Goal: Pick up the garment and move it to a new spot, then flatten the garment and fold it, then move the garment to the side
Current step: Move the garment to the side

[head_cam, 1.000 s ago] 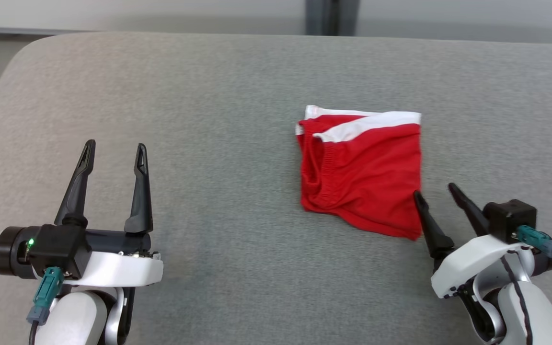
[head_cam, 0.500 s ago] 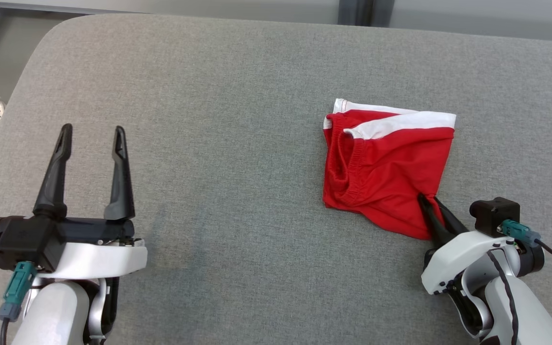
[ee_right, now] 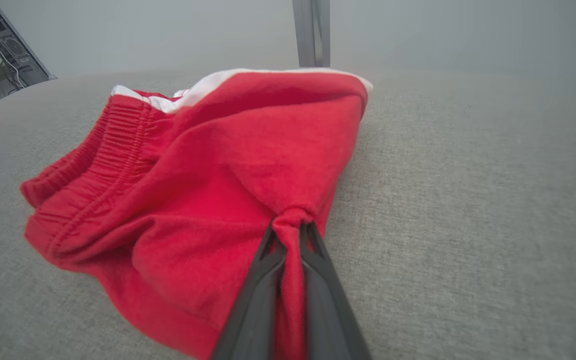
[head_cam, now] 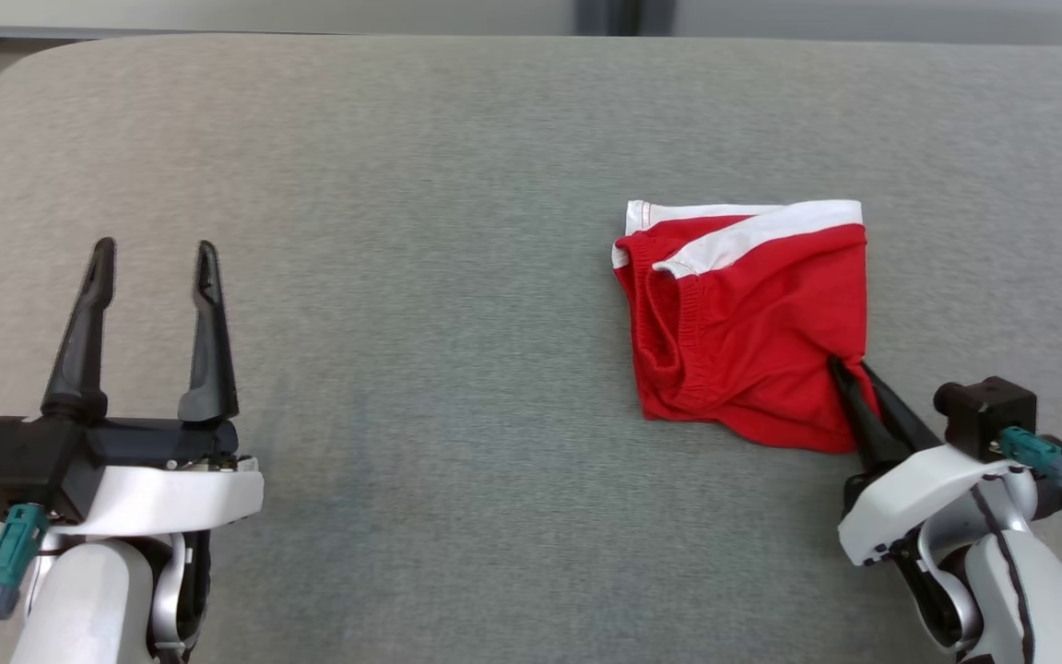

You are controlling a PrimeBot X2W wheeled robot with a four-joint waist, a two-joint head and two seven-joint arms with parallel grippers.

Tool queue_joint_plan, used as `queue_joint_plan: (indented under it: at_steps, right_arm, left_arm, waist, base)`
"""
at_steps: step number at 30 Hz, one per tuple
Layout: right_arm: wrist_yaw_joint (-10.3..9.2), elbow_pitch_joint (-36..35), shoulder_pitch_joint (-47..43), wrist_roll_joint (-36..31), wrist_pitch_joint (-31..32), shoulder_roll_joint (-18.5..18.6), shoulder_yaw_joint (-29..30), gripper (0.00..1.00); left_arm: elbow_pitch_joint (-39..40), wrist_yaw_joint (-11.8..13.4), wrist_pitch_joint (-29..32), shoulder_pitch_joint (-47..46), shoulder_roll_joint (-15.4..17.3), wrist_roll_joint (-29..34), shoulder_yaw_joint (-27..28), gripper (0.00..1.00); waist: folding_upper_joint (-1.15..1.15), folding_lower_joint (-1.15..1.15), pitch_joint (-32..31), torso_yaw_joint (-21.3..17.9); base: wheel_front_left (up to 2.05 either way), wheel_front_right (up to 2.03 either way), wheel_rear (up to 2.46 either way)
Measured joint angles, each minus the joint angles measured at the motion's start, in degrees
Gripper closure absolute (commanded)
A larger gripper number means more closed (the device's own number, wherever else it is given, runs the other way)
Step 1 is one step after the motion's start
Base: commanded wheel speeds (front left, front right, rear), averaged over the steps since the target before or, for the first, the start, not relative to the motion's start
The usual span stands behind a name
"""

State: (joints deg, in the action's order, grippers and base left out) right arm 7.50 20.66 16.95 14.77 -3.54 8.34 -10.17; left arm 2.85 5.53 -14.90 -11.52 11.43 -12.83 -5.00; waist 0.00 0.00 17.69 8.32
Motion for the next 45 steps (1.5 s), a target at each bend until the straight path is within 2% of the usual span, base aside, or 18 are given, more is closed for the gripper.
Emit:
queue_joint_plan:
  at_steps: [7, 18, 23, 31, 35, 38, 39, 40, 41, 45]
  right_arm:
    - [0.0, -4.5, -1.1, -2.6, -0.5, 2.2, 0.5, 1.0]
    - [0.0, -8.1, 0.8, -7.0, 0.3, 10.7, 3.6, 1.0]
    - [0.0, -4.5, 5.3, -6.4, -0.8, 14.6, 5.1, 1.0]
    - [0.0, 3.1, 10.0, -4.0, -1.5, 22.5, 4.9, 1.0]
    - [0.0, 8.5, 12.3, -2.2, -3.0, 23.9, 2.9, 1.0]
    - [0.0, 12.8, 14.2, -0.9, -4.0, 23.4, 1.7, 1.0]
    - [0.0, 14.3, 14.7, -0.7, -4.6, 23.1, 1.9, 0.95]
    - [0.0, 16.1, 15.3, -0.4, -4.7, 22.7, 2.2, 0.56]
    - [0.0, 17.6, 15.6, -0.2, -5.3, 22.3, 2.4, 0.0]
    - [0.0, 22.2, 16.5, 0.5, -7.3, 20.9, 4.1, 0.0]
  left_arm:
    - [-0.9, -1.0, 0.0, -0.6, -0.8, 1.0, 2.5, 0.0]
    - [-1.3, -1.9, 0.0, -2.5, -0.7, 3.1, 5.1, 0.0]
    - [-1.6, -2.5, 0.0, -3.3, 0.0, 4.0, 5.1, 0.0]
    - [-1.5, -2.8, 0.0, -5.2, 0.2, 4.9, 4.4, 0.0]
    - [-1.6, -2.8, 0.0, -5.3, 0.2, 5.2, 4.2, 0.0]
    - [-2.2, -3.0, 0.0, -5.8, 0.5, 5.0, 4.5, 0.0]
    - [-2.4, -3.0, 0.0, -6.1, 0.4, 4.9, 4.6, 0.0]
    - [-2.5, -3.0, 0.0, -6.4, 0.4, 4.9, 4.6, 0.0]
    - [-2.5, -3.0, 0.0, -6.5, 0.4, 4.8, 4.7, 0.0]
    - [-2.9, -3.0, 0.0, -6.5, 0.2, 4.6, 5.3, 0.0]
  waist:
    - [0.0, 0.0, 0.9, -6.0]
    - [0.0, 0.0, 2.9, -14.8]
    - [0.0, 0.0, 4.1, -17.6]
    - [0.0, 0.0, 6.4, -18.7]
    - [0.0, 0.0, 6.8, -18.7]
    - [0.0, 0.0, 6.9, -18.5]
    - [0.0, 0.0, 7.0, -18.4]
    - [0.0, 0.0, 7.0, -18.3]
    - [0.0, 0.0, 7.1, -18.2]
    - [0.0, 0.0, 6.7, -17.6]
  base:
    - [0.0, 0.0, 0.0]
    - [0.0, 0.0, 0.0]
    - [0.0, 0.0, 0.0]
    - [0.0, 0.0, 0.0]
    - [0.0, 0.0, 0.0]
    - [0.0, 0.0, 0.0]
    - [0.0, 0.0, 0.0]
    - [0.0, 0.0, 0.0]
    - [0.0, 0.0, 0.0]
    - [0.0, 0.0, 0.0]
